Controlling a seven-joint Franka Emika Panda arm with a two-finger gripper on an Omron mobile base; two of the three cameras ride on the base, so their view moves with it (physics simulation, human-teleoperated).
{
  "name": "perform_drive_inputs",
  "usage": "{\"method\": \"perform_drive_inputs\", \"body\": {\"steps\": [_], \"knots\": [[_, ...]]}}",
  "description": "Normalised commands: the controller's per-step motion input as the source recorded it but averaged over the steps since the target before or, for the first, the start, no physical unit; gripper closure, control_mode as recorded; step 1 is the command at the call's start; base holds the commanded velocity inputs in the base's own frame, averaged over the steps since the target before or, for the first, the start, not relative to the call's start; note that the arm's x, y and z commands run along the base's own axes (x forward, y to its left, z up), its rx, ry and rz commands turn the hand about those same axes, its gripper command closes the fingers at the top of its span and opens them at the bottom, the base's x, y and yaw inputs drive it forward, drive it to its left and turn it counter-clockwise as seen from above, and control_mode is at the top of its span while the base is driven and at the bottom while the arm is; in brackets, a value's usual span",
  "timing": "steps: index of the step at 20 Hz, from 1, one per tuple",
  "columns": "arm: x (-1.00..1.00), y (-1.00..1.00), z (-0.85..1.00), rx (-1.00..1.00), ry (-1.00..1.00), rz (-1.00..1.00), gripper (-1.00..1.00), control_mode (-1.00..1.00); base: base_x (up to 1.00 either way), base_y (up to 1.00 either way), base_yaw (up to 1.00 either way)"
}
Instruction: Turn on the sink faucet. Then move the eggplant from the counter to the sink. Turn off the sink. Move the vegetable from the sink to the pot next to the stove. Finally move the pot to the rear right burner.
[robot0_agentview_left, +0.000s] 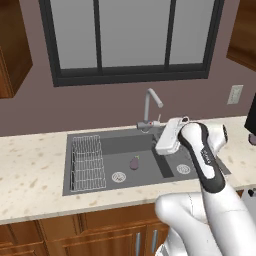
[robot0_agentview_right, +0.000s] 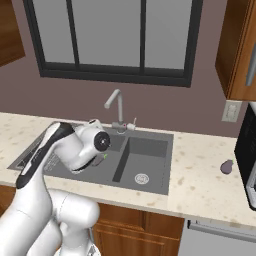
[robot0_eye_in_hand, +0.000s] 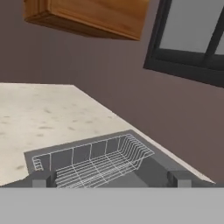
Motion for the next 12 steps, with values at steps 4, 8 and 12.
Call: {"method": "perform_drive_inputs", "body": {"steps": [4, 8, 12], "knots": [[0.00, 0.57, 0.31, -0.04, 0.24, -0.27, -1.00, -1.00, 0.00, 0.00, 0.00], [0.05, 0.41, 0.07, -0.04, 0.37, -0.32, -1.00, -1.00, 0.00, 0.00, 0.00], [0.20, 0.21, 0.00, -0.02, 0.48, -0.34, -1.00, -1.00, 0.00, 0.00, 0.00]]}}
